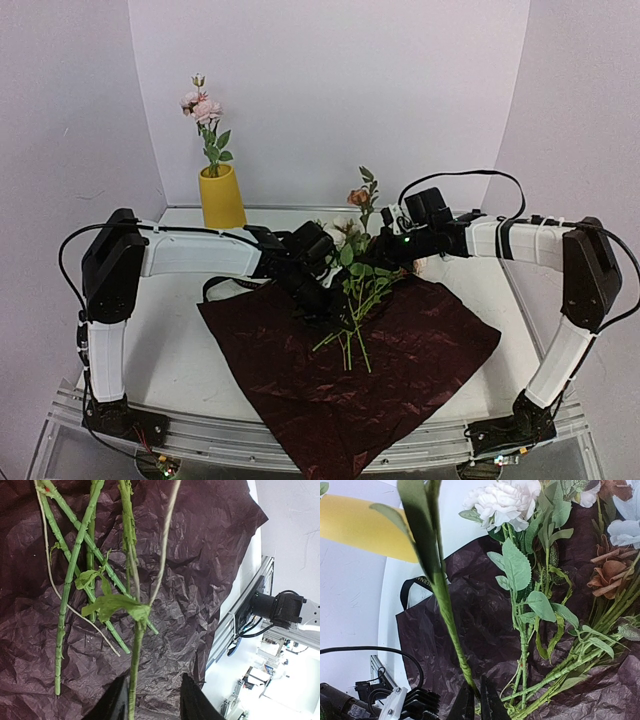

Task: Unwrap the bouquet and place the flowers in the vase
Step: Adjust the fake flower with the wrapping paper.

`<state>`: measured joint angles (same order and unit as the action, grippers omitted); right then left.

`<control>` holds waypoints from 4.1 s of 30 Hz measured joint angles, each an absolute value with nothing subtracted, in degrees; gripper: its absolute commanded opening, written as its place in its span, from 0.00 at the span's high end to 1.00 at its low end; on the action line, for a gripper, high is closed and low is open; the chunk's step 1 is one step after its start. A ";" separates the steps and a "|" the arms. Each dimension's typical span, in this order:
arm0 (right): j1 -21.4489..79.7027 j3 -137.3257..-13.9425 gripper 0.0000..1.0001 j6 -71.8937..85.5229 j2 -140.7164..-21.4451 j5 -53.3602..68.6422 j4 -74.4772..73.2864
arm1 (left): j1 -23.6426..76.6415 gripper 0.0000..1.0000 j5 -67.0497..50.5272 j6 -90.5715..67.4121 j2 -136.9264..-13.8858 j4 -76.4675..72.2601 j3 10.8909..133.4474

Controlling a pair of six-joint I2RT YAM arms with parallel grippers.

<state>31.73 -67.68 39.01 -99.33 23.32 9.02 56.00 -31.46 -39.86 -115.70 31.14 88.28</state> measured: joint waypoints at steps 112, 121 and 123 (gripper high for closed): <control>29.26 -57.04 0.82 53.92 -100.95 35.05 2.98 | 62.30 0.69 -19.61 -34.92 -125.01 52.55 112.88; 29.26 -57.04 0.63 53.84 -100.95 35.77 2.96 | 61.96 0.58 -17.30 -34.96 -124.99 52.51 112.95; 29.26 -57.04 0.61 53.47 -100.98 35.77 3.04 | 61.62 0.58 -16.84 -34.98 -124.80 52.51 112.77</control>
